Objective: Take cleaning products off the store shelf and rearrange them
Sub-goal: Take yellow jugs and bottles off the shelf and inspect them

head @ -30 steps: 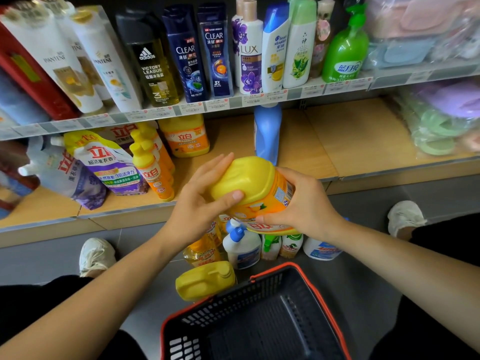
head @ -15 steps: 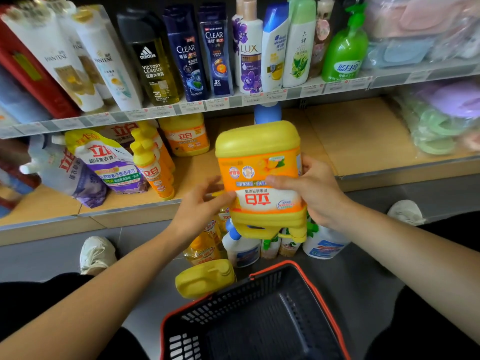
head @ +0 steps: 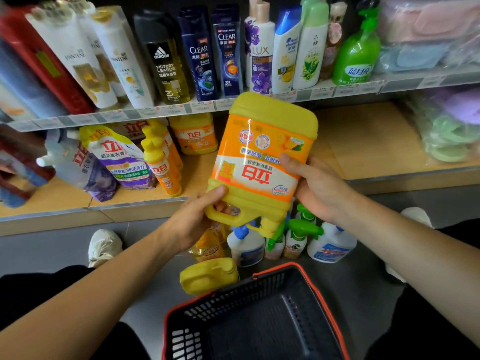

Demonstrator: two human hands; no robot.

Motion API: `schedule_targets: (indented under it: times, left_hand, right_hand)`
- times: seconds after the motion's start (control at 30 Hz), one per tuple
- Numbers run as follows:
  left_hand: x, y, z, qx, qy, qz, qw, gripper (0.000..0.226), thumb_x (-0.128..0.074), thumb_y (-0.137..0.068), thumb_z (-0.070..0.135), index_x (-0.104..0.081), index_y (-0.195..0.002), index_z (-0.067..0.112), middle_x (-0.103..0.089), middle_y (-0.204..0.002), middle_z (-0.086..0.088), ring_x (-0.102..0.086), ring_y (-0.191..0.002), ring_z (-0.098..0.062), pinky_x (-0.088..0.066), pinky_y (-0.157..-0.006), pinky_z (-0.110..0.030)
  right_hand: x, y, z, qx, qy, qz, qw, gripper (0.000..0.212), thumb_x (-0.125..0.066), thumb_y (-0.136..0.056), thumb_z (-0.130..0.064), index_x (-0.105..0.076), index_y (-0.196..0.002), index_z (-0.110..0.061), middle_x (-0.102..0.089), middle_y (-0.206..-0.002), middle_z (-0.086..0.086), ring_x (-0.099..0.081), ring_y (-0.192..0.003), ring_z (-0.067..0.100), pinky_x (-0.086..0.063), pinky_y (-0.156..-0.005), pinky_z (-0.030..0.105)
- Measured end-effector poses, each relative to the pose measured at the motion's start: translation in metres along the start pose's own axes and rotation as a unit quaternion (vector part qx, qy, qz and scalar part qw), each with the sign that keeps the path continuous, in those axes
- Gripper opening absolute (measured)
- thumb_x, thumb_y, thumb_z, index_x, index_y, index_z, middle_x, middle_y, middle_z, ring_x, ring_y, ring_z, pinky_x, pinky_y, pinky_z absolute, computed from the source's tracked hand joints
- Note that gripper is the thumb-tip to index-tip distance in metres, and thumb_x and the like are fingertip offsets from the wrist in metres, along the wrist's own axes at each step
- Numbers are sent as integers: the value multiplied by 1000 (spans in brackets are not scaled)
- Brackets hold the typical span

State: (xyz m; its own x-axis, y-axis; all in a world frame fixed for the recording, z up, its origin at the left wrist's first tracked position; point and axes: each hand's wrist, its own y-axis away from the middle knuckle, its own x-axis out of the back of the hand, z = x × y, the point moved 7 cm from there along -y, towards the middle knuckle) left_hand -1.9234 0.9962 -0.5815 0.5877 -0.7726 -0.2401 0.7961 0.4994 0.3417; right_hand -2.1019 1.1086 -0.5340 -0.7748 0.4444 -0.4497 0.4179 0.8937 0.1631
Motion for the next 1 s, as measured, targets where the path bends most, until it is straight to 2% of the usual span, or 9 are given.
schedule_targets:
  times: [0.07, 0.17, 0.27, 0.33, 0.43, 0.57, 0.67, 0.8, 1.0]
  left_hand:
    - [15, 9, 17, -39, 32, 38, 998, 90, -97, -40, 57, -60, -106, 7, -59, -84, -14, -59, -75, -24, -50, -83, -44]
    - [42, 26, 39, -104, 31, 93, 990, 76, -97, -48, 41, -64, -109, 12, -66, -108, -18, -62, -99, -34, -51, -95, -56]
    - [70, 39, 51, -152, 33, 147, 977, 60, -97, -48, 35, -77, -103, 21, -76, -111, -5, -72, -105, -25, -61, -82, -40]
    - [91, 50, 56, -179, 13, 203, 963, 56, -98, -43, 39, -80, -95, 27, -78, -107, -3, -74, -101, -22, -62, -77, -35]
    - [116, 64, 60, -212, -55, 267, 938, 52, -96, -53, 38, -76, -98, 21, -78, -103, 1, -75, -95, -16, -60, -72, -28]
    - [143, 76, 62, -215, -162, 314, 910, 44, -95, -62, 39, -75, -99, 25, -78, -99, 12, -74, -92, -6, -59, -70, -19]
    - [163, 78, 57, -192, -231, 333, 894, 36, -92, -69, 37, -75, -99, 26, -77, -97, 15, -72, -92, -3, -58, -74, -20]
    - [179, 69, 40, -148, -324, 333, 873, 23, -90, -73, 27, -68, -78, 28, -71, -72, 22, -64, -70, 9, -46, -60, -7]
    - [203, 34, 0, -18, -419, 322, 849, 37, -86, -78, 37, -58, -68, 15, -55, -65, 0, -51, -67, -19, -39, -59, -34]
  right_hand:
    - [-4, -6, 9, -19, 39, -2, 999, 60, -70, -80, -18, -55, -137, -8, -67, -131, 10, -66, -118, 28, -56, -95, 50]
    - [-3, -18, 31, -47, 53, 24, 997, 49, -73, -83, -16, -60, -129, -7, -72, -121, 10, -70, -108, 28, -56, -94, 49]
    - [-2, -36, 54, -42, 148, 55, 987, 34, -74, -89, -13, -64, -121, -10, -77, -102, 7, -75, -85, 18, -61, -84, 37]
    - [-8, -48, 73, -27, 296, 25, 954, 44, -78, -85, -12, -62, -127, -14, -75, -105, 11, -72, -83, 14, -60, -83, 32]
    - [-19, -58, 117, -38, 520, -89, 849, 68, -84, -81, -26, -55, -141, -14, -68, -113, 6, -66, -91, 12, -53, -87, 25]
    - [-21, -56, 167, -48, 734, -224, 640, 48, -80, -81, -37, -66, -124, -19, -68, -121, 4, -63, -111, 25, -47, -83, 32]
    - [-18, -62, 174, -54, 730, -221, 644, 38, -83, -79, -29, -69, -113, -20, -68, -113, 2, -62, -106, 23, -38, -76, 30]
    - [-13, -70, 173, -35, 718, -213, 662, 36, -85, -77, -29, -72, -109, -22, -68, -109, -5, -55, -95, 10, -35, -76, 24]
    - [-9, -78, 177, -28, 704, -201, 680, 32, -86, -73, -31, -74, -103, -26, -67, -97, -7, -61, -93, 16, -47, -76, 32]
